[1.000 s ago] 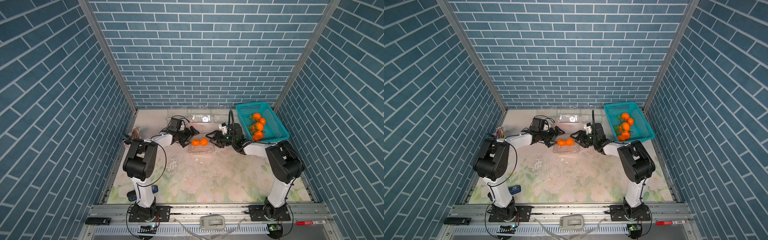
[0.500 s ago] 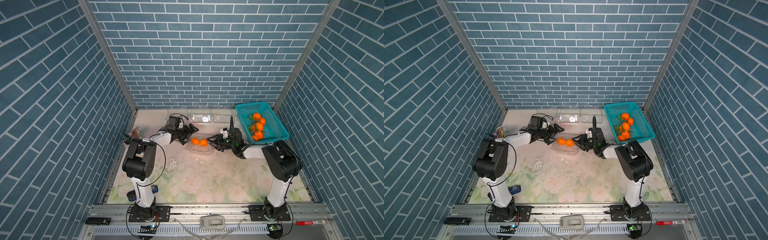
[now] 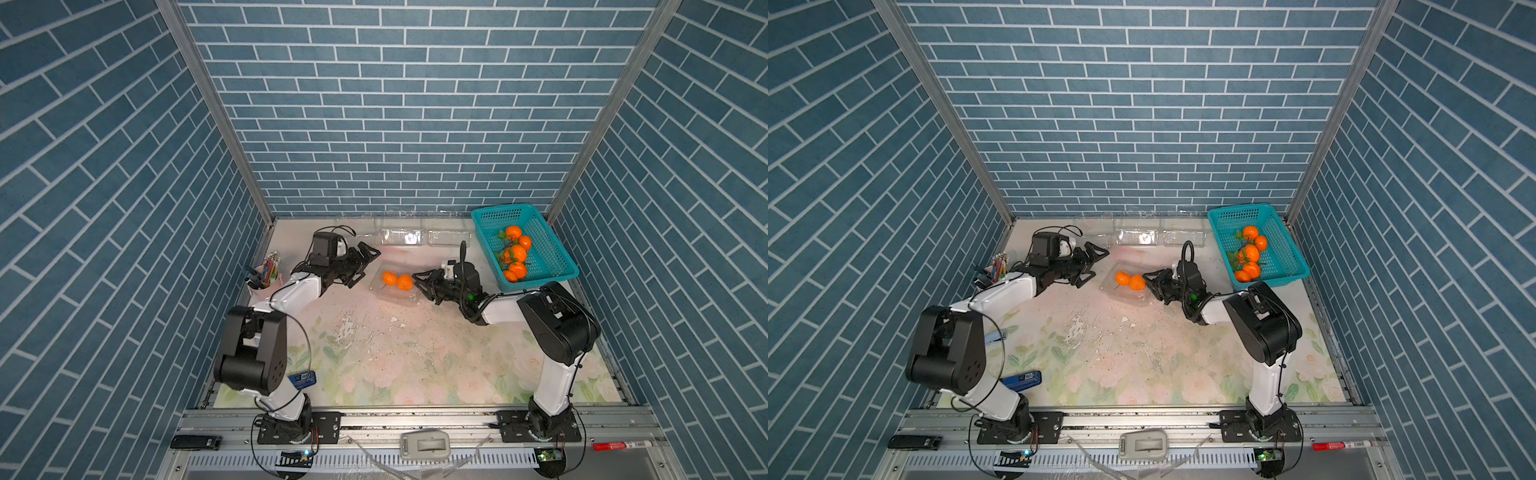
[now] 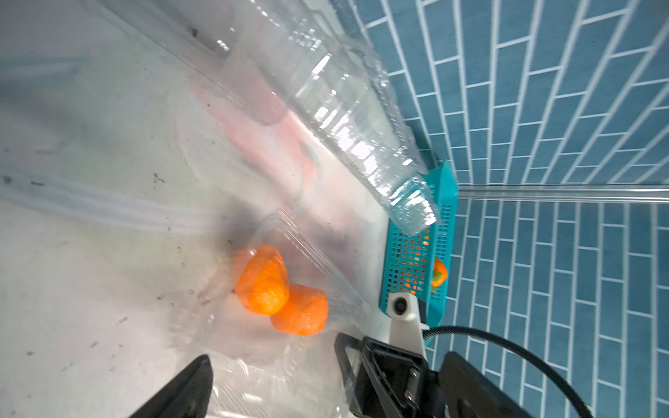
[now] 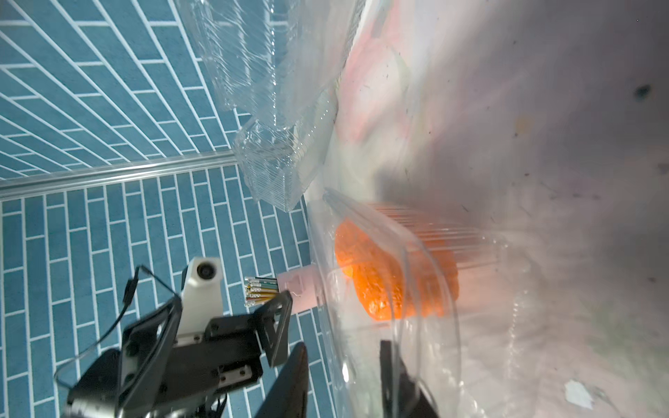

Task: Take oranges out of containers
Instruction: Open the packing box at the center of the board.

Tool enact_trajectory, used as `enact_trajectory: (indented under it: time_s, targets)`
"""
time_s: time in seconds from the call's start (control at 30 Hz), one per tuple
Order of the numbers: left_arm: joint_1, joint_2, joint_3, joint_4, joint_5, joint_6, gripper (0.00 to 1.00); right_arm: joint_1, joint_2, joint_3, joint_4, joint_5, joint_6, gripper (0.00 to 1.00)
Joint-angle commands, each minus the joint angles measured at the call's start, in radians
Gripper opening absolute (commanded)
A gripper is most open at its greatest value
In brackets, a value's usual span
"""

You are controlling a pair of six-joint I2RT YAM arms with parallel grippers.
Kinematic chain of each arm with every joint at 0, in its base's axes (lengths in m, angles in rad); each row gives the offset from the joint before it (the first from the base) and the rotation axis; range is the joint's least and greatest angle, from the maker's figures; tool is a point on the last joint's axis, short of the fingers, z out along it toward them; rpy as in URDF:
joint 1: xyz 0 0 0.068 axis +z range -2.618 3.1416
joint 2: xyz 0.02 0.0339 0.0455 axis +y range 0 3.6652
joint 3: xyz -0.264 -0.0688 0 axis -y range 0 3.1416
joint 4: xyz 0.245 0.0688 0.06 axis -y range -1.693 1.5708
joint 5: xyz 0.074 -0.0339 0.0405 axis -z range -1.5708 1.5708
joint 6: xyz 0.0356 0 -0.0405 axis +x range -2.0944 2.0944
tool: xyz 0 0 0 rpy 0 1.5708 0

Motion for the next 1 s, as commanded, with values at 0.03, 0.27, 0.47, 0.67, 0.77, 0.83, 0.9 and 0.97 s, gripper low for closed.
enact_trajectory:
  time_s: [0.03, 0.27, 0.47, 0.67, 0.77, 0.83, 0.9, 0.97]
  targets:
    - [-0.057, -0.1, -0.18, 0.117, -0.04, -0.026, 0.99, 0.013, 0.023, 0.009, 0.056, 0.076, 0.086, 0.32]
    - [-0.196, -0.193, -0.481, 0.352, -0.206, -0.169, 0.99, 0.027, 0.05, 0.022, 0.078, 0.093, 0.114, 0.31]
    - [-0.285, -0.143, -0.576, 0.512, -0.323, -0.265, 0.97, 0.036, 0.054, -0.007, 0.125, 0.093, 0.136, 0.3]
    - [-0.333, -0.119, -0.588, 0.546, -0.43, -0.301, 0.97, 0.044, 0.044, -0.035, 0.143, 0.102, 0.144, 0.29]
    - [-0.334, -0.091, -0.599, 0.604, -0.44, -0.321, 0.97, 0.048, 0.036, -0.049, 0.147, 0.107, 0.144, 0.29]
    - [-0.334, -0.063, -0.592, 0.629, -0.433, -0.324, 0.97, 0.052, 0.035, -0.057, 0.151, 0.109, 0.145, 0.29]
    - [-0.333, -0.024, -0.585, 0.656, -0.42, -0.334, 0.97, 0.054, 0.034, -0.06, 0.156, 0.11, 0.146, 0.29]
    - [-0.335, 0.013, -0.592, 0.707, -0.412, -0.356, 0.96, 0.054, 0.033, -0.061, 0.157, 0.11, 0.146, 0.29]
